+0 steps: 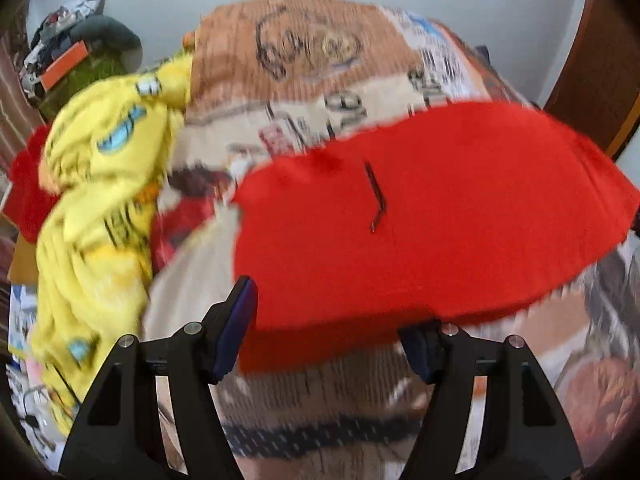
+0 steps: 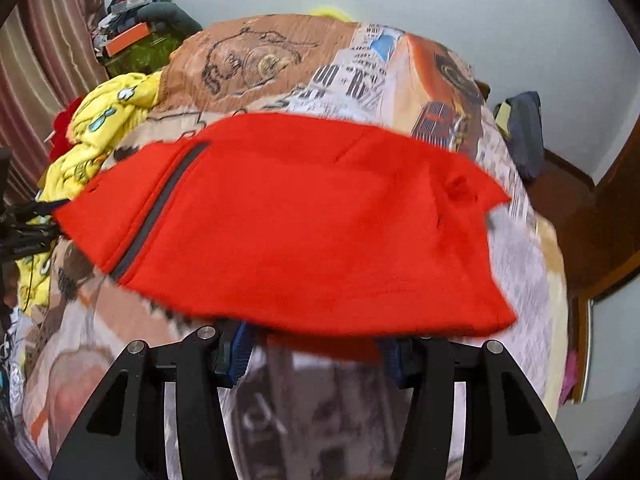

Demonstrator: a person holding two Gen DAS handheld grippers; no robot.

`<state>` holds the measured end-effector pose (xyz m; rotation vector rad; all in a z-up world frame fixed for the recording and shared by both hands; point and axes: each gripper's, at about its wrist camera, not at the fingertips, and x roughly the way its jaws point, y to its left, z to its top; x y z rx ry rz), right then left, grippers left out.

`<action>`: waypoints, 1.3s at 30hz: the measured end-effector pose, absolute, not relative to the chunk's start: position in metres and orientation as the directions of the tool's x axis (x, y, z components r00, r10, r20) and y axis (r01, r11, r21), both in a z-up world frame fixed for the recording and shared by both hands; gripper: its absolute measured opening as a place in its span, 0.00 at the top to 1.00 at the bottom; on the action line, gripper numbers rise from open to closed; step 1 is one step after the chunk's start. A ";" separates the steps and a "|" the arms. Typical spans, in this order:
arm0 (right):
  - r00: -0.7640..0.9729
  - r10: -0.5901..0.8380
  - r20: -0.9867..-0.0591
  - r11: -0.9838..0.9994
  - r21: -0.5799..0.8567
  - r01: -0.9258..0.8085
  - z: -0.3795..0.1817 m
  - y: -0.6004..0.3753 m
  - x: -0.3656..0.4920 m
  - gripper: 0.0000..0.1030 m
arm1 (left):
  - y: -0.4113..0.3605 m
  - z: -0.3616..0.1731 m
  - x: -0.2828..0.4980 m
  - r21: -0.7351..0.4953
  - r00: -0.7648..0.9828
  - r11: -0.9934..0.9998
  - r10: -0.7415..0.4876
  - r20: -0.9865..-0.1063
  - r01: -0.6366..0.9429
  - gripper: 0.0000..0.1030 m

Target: Fold large clothes

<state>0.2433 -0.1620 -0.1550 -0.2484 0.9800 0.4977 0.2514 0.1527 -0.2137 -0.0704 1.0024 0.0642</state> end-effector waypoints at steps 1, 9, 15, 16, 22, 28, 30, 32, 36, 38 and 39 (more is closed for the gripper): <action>0.463 0.290 -0.838 0.864 0.021 -0.504 -0.154 -0.161 0.250 0.53 | 0.157 -0.208 0.259 -0.039 0.549 0.995 0.015 -0.836 -0.087 0.35; 0.513 0.261 -0.818 0.854 -0.053 -0.518 -0.138 -0.134 0.306 0.53 | 0.164 -0.202 0.336 0.076 0.556 0.993 0.112 -0.824 -0.086 0.35; 0.590 0.272 -0.760 0.883 -0.046 -0.467 -0.100 -0.130 0.347 0.53 | 0.179 -0.168 0.377 0.085 0.613 0.982 0.171 -0.772 -0.167 0.35; 0.602 0.277 -0.749 0.892 -0.032 -0.450 -0.094 -0.132 0.349 0.53 | 0.183 -0.161 0.378 0.071 0.626 0.980 0.175 -0.760 -0.187 0.35; 0.622 0.331 -0.709 0.882 -0.003 -0.472 -0.077 -0.135 0.329 0.53 | 0.196 -0.128 0.365 0.023 0.686 0.972 0.180 -0.705 -0.232 0.35; 0.537 0.358 -0.764 0.816 -0.025 -0.578 -0.106 -0.106 0.298 0.53 | 0.167 -0.155 0.344 0.036 0.633 0.992 0.106 -0.767 -0.122 0.35; 0.488 0.375 -0.788 0.794 0.002 -0.608 -0.119 -0.095 0.294 0.53 | 0.153 -0.169 0.338 0.035 0.612 0.996 0.079 -0.787 -0.083 0.35; 0.440 0.395 -0.807 0.774 0.034 -0.632 -0.134 -0.084 0.284 0.53 | 0.140 -0.182 0.333 0.006 0.590 0.999 0.033 -0.806 -0.049 0.35; 0.361 0.422 -0.832 0.732 0.078 -0.677 -0.155 -0.064 0.268 0.53 | 0.118 -0.213 0.322 -0.078 0.542 0.997 -0.063 -0.838 -0.006 0.35; 0.374 0.386 -0.844 0.726 0.027 -0.687 -0.165 -0.057 0.262 0.53 | 0.111 -0.226 0.317 -0.057 0.526 0.998 -0.049 -0.849 0.000 0.35; 0.389 0.368 -0.845 0.726 -0.001 -0.688 -0.168 -0.057 0.259 0.53 | 0.111 -0.234 0.314 -0.041 0.518 0.999 -0.032 -0.855 -0.005 0.34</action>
